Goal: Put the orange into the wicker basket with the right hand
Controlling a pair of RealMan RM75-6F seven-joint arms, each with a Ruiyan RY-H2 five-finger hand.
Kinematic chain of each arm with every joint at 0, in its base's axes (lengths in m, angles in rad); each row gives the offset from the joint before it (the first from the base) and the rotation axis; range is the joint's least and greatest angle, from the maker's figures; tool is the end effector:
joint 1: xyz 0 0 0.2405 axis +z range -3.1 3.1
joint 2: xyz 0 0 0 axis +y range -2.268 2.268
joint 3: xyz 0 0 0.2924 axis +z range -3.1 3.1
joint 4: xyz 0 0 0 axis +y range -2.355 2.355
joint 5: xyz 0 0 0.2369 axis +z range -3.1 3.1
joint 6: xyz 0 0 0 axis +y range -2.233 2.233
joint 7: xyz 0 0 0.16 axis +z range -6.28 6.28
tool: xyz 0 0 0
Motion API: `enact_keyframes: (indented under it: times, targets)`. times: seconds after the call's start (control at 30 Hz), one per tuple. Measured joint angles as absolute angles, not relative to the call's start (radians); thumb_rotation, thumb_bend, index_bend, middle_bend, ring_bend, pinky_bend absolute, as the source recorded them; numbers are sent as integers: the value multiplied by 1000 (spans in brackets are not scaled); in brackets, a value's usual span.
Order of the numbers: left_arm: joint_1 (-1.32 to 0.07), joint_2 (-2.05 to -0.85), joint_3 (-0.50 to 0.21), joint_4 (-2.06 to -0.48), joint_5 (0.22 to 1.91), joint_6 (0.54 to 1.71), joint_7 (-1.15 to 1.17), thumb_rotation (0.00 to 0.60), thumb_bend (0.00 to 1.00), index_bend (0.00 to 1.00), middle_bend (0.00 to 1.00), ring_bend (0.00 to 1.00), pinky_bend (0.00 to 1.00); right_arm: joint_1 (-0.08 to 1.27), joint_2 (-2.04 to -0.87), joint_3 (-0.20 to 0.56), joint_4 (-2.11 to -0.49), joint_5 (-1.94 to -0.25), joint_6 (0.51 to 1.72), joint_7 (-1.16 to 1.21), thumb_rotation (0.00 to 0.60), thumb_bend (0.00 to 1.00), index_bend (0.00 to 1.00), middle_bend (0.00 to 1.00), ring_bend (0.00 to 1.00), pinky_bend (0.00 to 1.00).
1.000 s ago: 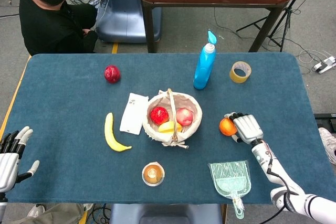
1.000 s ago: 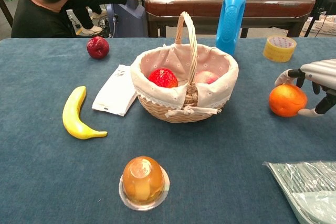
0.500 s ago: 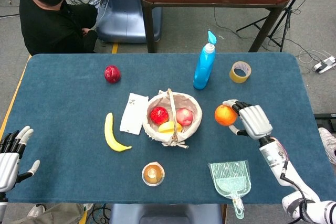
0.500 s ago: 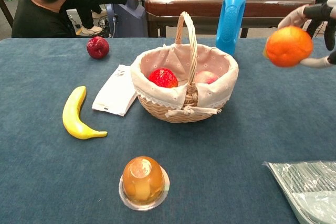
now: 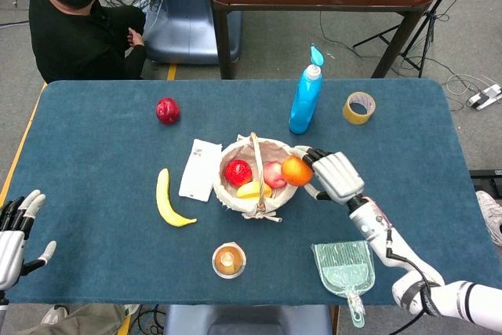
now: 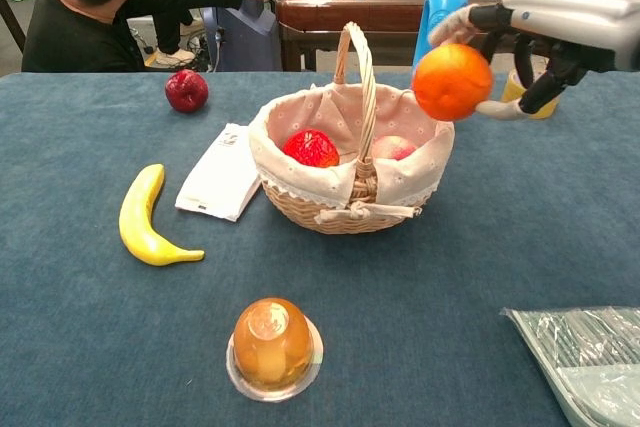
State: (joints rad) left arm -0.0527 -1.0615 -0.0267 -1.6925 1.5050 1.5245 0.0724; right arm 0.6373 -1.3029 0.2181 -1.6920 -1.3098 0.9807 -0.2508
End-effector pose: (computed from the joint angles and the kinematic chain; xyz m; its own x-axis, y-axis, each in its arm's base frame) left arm -0.3460 0.1844 0.1646 0.4417 0.0009 0.8971 0.8971 0.0137 -0.4417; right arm -0.1678 -0.3685 0.0348 0.4327 -0.1717 0.8850 -0.8330 -0.4516 0.3197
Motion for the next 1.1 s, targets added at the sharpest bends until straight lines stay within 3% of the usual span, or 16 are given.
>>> enact_keyframes:
  times: [0.2, 0.63, 0.77, 0.83, 0.9, 1.1]
  targets:
    - [-48, -1060, -27, -1685, 1500, 1527, 63, 600, 333, 36, 0, 0, 2, 639, -1313, 211, -1694, -1323, 1011, -255, 600, 380, 0, 0, 111, 444]
    - [-59, -1062, -32, -1682, 1505, 1514, 64, 600, 333, 36, 0, 0, 2, 488, -1168, 137, -1713, -1389, 1191, -212, 600, 355, 0, 39, 114, 444]
    - [-65, -1063, -34, -1687, 1508, 1509, 71, 600, 333, 36, 0, 0, 2, 399, -1101, 101, -1711, -1421, 1287, -169, 600, 278, 0, 42, 114, 444]
    - [-66, -1063, -35, -1689, 1508, 1508, 73, 600, 333, 36, 0, 0, 2, 365, -1078, 85, -1706, -1433, 1322, -155, 600, 178, 0, 44, 114, 430]
    - [-68, -1064, -35, -1690, 1508, 1504, 76, 600, 332, 36, 0, 0, 2, 327, -1059, 68, -1695, -1443, 1358, -143, 600, 43, 0, 45, 114, 346]
    - [-78, -1068, -36, -1695, 1514, 1496, 84, 600, 332, 37, 0, 0, 2, 240, -1035, 35, -1660, -1462, 1442, -93, 600, 10, 0, 45, 90, 237]
